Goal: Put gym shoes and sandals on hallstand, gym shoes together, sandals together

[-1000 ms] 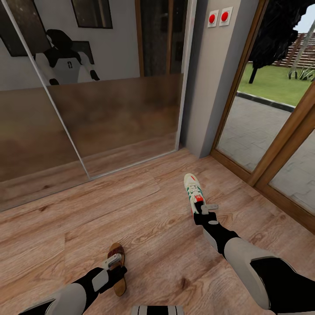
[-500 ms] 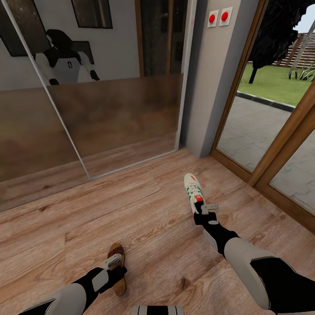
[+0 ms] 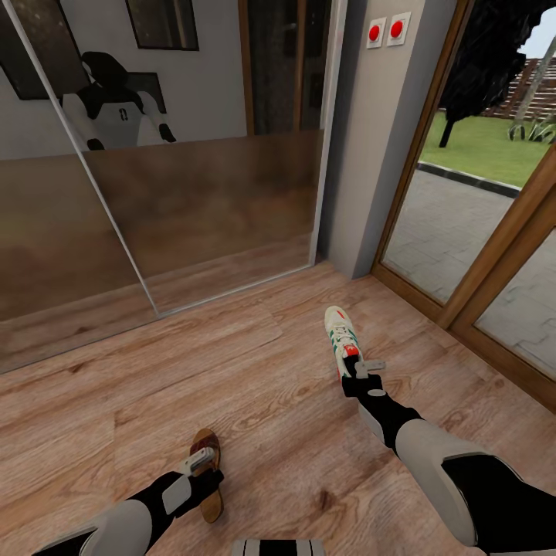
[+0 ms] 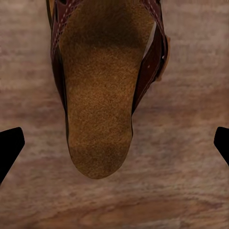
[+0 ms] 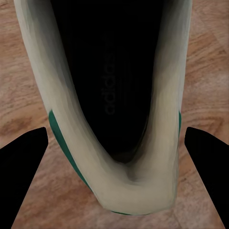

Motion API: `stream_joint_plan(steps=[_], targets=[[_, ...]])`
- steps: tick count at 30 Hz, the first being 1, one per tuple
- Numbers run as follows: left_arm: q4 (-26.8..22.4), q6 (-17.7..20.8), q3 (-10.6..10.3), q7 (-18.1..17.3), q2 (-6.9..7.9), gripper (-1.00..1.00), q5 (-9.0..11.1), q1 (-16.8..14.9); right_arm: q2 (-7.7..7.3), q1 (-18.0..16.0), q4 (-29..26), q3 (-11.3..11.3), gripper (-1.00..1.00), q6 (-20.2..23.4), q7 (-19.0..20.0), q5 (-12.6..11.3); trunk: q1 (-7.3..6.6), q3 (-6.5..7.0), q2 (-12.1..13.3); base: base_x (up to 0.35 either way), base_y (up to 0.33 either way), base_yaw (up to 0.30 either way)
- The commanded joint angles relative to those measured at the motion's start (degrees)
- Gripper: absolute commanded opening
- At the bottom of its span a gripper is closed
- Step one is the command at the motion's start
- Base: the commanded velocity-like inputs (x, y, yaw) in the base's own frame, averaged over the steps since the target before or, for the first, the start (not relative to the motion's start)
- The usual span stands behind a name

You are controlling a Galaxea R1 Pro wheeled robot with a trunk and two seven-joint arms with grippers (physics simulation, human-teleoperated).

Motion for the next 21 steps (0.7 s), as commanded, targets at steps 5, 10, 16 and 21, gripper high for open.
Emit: stream_joint_plan(steps=[5,10,16,21], targets=[[-0.37,0.36,-0.10,0.29,-0.01,1.00,0.60,0.02,0.01,-0.04,0.07,0.39,-1.00,-0.11,-0.32,0.03,-0.01,-0.04,-0.02,0.000,0.000,0.000],[-0.43,0.36,-0.11,0.27,-0.01,1.00,0.60,0.03,0.01,-0.04,0.07,0.41,-1.00,-0.11,-0.32,0.03,0.09,-0.93,-0.07,0.000,0.000,0.000],[-0.46,0.36,-0.13,0.22,-0.02,1.00,0.60,0.03,0.01,-0.04,0.07,0.38,-1.00,-0.11,-0.32,0.03,0.14,-1.37,-0.10,0.000,0.000,0.000],[-0.46,0.36,-0.15,0.22,-0.02,1.00,0.60,0.03,0.01,-0.04,0.07,0.38,-1.00,-0.11,-0.32,0.03,0.19,-1.81,-0.12,0.000,0.000,0.000]])
